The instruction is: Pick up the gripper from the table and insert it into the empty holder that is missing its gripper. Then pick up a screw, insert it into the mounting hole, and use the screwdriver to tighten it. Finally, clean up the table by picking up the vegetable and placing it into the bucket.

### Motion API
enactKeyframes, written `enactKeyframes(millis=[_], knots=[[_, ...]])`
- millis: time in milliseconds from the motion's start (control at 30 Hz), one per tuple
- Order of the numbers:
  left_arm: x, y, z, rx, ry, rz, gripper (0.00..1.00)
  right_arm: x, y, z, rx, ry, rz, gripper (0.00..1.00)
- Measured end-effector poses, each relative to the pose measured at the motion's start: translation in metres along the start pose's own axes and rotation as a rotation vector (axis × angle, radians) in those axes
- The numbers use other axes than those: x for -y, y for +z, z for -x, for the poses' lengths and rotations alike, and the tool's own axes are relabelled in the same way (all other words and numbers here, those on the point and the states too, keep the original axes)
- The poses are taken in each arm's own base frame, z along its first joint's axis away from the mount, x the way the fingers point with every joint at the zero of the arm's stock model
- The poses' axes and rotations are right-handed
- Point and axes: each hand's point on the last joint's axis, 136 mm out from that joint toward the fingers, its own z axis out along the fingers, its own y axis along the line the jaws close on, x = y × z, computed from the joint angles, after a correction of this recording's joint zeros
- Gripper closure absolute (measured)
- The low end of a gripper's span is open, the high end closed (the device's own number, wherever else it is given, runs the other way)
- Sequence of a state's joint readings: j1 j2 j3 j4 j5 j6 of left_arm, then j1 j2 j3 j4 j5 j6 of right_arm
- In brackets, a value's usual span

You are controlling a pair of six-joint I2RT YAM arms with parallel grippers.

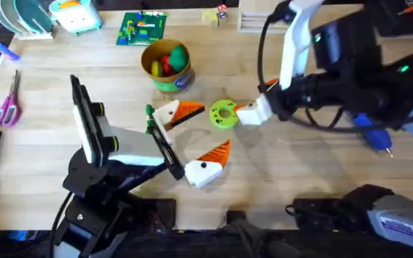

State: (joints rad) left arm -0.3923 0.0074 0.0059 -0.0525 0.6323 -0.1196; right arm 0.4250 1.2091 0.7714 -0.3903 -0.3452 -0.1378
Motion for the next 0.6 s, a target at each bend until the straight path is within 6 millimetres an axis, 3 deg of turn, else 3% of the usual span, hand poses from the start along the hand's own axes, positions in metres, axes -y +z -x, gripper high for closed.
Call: enactKeyframes(millis=[233, 467, 600], knots=[[0.0, 0.0, 0.0, 0.0, 0.0, 0.0, 0.009, -0.026, 0.03, -0.006, 0.058, -0.135, 0.052, 0.008], [0.0, 0.0, 0.0, 0.0, 0.0, 0.0, 0.008, -0.037, 0.054, -0.003, 0.061, -0.216, 0.059, 0.012], [0.0, 0.0, 0.0, 0.0, 0.0, 0.0, 0.008, -0.048, 0.062, -0.007, 0.045, -0.261, 0.079, 0.088]])
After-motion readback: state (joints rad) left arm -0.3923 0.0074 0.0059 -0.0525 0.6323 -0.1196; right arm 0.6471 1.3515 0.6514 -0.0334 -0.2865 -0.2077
